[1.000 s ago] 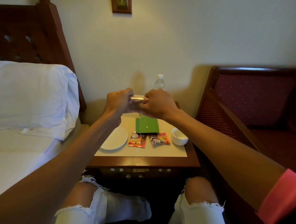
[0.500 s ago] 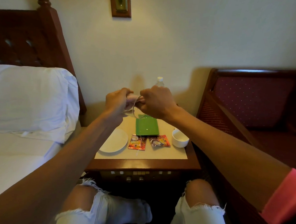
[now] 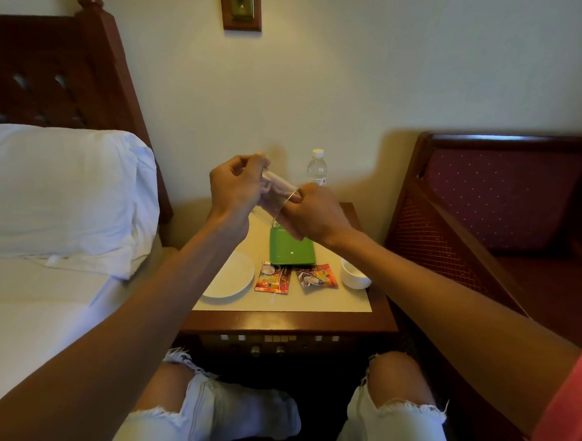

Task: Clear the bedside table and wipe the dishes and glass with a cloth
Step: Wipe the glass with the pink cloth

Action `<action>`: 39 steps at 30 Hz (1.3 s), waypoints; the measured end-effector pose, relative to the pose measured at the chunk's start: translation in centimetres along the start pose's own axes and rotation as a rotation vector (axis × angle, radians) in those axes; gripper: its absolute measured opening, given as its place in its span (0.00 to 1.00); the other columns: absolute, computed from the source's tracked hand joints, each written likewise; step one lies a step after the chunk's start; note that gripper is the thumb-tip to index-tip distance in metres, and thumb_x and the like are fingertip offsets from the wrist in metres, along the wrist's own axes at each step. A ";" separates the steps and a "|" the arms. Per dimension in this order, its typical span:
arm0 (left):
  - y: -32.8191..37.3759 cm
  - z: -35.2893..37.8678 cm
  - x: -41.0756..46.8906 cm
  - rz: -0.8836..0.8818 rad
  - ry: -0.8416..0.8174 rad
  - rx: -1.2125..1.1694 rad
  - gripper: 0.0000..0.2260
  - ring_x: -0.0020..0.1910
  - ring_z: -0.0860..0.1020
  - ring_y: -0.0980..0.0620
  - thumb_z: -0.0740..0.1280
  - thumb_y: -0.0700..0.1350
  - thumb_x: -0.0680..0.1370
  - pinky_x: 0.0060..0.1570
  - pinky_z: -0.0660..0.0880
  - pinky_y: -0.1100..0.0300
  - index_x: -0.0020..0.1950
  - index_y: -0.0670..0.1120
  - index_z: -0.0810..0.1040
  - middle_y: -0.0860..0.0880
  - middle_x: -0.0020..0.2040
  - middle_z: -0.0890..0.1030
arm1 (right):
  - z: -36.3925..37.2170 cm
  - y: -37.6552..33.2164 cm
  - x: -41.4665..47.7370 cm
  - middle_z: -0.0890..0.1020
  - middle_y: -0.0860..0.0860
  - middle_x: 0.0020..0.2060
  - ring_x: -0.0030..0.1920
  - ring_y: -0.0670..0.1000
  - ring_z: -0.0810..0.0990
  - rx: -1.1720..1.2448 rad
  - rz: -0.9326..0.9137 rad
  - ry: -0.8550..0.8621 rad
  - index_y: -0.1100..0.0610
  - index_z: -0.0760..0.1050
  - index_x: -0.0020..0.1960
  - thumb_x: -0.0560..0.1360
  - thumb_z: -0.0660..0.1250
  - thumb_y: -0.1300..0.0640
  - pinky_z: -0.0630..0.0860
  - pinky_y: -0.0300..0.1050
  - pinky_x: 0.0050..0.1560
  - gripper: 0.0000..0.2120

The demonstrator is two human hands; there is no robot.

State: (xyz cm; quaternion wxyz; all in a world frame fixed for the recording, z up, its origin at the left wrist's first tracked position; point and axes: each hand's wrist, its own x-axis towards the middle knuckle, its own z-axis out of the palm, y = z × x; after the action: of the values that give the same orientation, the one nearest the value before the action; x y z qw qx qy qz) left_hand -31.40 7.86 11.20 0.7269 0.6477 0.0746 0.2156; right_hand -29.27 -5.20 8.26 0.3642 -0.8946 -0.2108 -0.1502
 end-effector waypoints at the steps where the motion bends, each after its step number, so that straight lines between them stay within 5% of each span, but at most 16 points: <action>1: 0.0 0.0 0.1 0.037 -0.017 -0.050 0.06 0.43 0.80 0.51 0.70 0.45 0.78 0.42 0.78 0.57 0.44 0.44 0.82 0.46 0.42 0.83 | 0.5 -0.3 -0.2 0.78 0.53 0.26 0.25 0.50 0.76 0.235 0.172 -0.099 0.56 0.75 0.34 0.76 0.62 0.37 0.77 0.43 0.30 0.24; 4: -1.2 -0.7 0.3 -0.005 -0.094 -0.201 0.11 0.39 0.82 0.55 0.67 0.50 0.80 0.38 0.79 0.61 0.56 0.42 0.77 0.45 0.48 0.82 | 0.4 -0.4 -0.3 0.83 0.57 0.36 0.29 0.50 0.82 0.521 0.370 -0.321 0.58 0.76 0.45 0.79 0.64 0.45 0.80 0.41 0.30 0.16; 7: -3.1 -1.7 0.6 -0.322 -0.268 -0.118 0.29 0.51 0.83 0.51 0.65 0.65 0.76 0.44 0.78 0.55 0.68 0.45 0.73 0.45 0.56 0.82 | -0.2 0.2 0.1 0.85 0.61 0.38 0.32 0.54 0.85 0.247 0.211 -0.253 0.62 0.77 0.46 0.79 0.64 0.49 0.79 0.41 0.28 0.16; 9: -3.7 -2.2 0.4 -0.452 -0.340 0.023 0.32 0.56 0.78 0.47 0.68 0.69 0.71 0.47 0.75 0.53 0.64 0.47 0.77 0.46 0.59 0.81 | -0.1 0.8 0.1 0.84 0.60 0.36 0.33 0.57 0.86 0.099 0.108 -0.194 0.64 0.78 0.45 0.78 0.66 0.50 0.78 0.41 0.28 0.16; 12: -3.9 -2.2 0.2 -0.488 -0.341 0.045 0.22 0.51 0.75 0.48 0.73 0.64 0.71 0.48 0.73 0.54 0.52 0.47 0.80 0.45 0.51 0.79 | 0.2 1.7 -0.2 0.84 0.61 0.37 0.34 0.58 0.85 0.017 0.025 -0.188 0.66 0.79 0.46 0.77 0.69 0.51 0.81 0.51 0.36 0.16; 14: -3.9 -2.4 0.4 -0.449 -0.290 0.032 0.21 0.50 0.78 0.47 0.75 0.60 0.71 0.48 0.74 0.53 0.53 0.45 0.80 0.45 0.51 0.81 | 0.2 1.9 -0.5 0.85 0.60 0.39 0.34 0.55 0.84 0.001 -0.019 -0.159 0.65 0.79 0.48 0.76 0.69 0.49 0.80 0.49 0.35 0.17; 18: -3.6 -3.4 1.7 -0.367 -0.095 -0.081 0.32 0.55 0.82 0.47 0.79 0.54 0.68 0.47 0.79 0.55 0.66 0.41 0.74 0.42 0.59 0.81 | -0.3 2.0 -0.8 0.84 0.54 0.37 0.32 0.50 0.84 -0.043 -0.015 -0.144 0.59 0.76 0.49 0.72 0.67 0.36 0.80 0.47 0.34 0.25; 23: -4.1 -5.7 3.3 -0.442 -0.062 -0.291 0.42 0.61 0.80 0.42 0.85 0.54 0.56 0.62 0.76 0.45 0.66 0.43 0.75 0.41 0.64 0.80 | -1.7 2.0 0.1 0.84 0.55 0.43 0.43 0.54 0.84 0.163 0.078 -0.218 0.53 0.78 0.53 0.76 0.67 0.42 0.81 0.46 0.41 0.16; 27: -4.2 -5.7 2.5 -0.473 -0.152 -0.346 0.20 0.54 0.78 0.46 0.76 0.50 0.71 0.56 0.75 0.53 0.60 0.44 0.78 0.41 0.57 0.79 | -1.6 1.5 0.3 0.80 0.55 0.32 0.25 0.49 0.80 0.416 0.301 -0.280 0.59 0.73 0.53 0.78 0.63 0.42 0.75 0.38 0.24 0.18; 30: -4.4 -4.6 1.5 -0.454 -0.154 -0.371 0.10 0.48 0.78 0.45 0.68 0.47 0.76 0.51 0.75 0.53 0.54 0.43 0.80 0.41 0.49 0.79 | -0.8 1.4 0.4 0.82 0.56 0.39 0.31 0.50 0.82 0.464 0.297 -0.249 0.58 0.75 0.54 0.77 0.61 0.36 0.77 0.40 0.27 0.24; 33: -4.4 -3.7 0.9 -0.465 -0.212 -0.384 0.09 0.40 0.77 0.47 0.65 0.47 0.77 0.44 0.74 0.55 0.49 0.43 0.80 0.41 0.44 0.78 | 0.0 1.0 0.4 0.83 0.59 0.48 0.46 0.57 0.82 0.534 0.356 -0.211 0.54 0.76 0.48 0.78 0.58 0.36 0.80 0.49 0.46 0.22; 39: -5.0 -2.8 0.4 -0.496 -0.332 -0.417 0.15 0.39 0.77 0.47 0.59 0.51 0.78 0.41 0.74 0.55 0.49 0.42 0.80 0.42 0.43 0.80 | -0.5 1.0 0.8 0.80 0.53 0.39 0.37 0.50 0.79 0.854 0.612 -0.128 0.55 0.76 0.47 0.83 0.55 0.50 0.75 0.40 0.35 0.14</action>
State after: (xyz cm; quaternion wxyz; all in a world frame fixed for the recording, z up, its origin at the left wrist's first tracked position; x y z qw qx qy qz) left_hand -31.07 10.18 5.95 0.8758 0.4738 0.0650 -0.0647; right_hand -28.19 -5.98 8.32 0.7097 -0.6947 -0.0043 0.1171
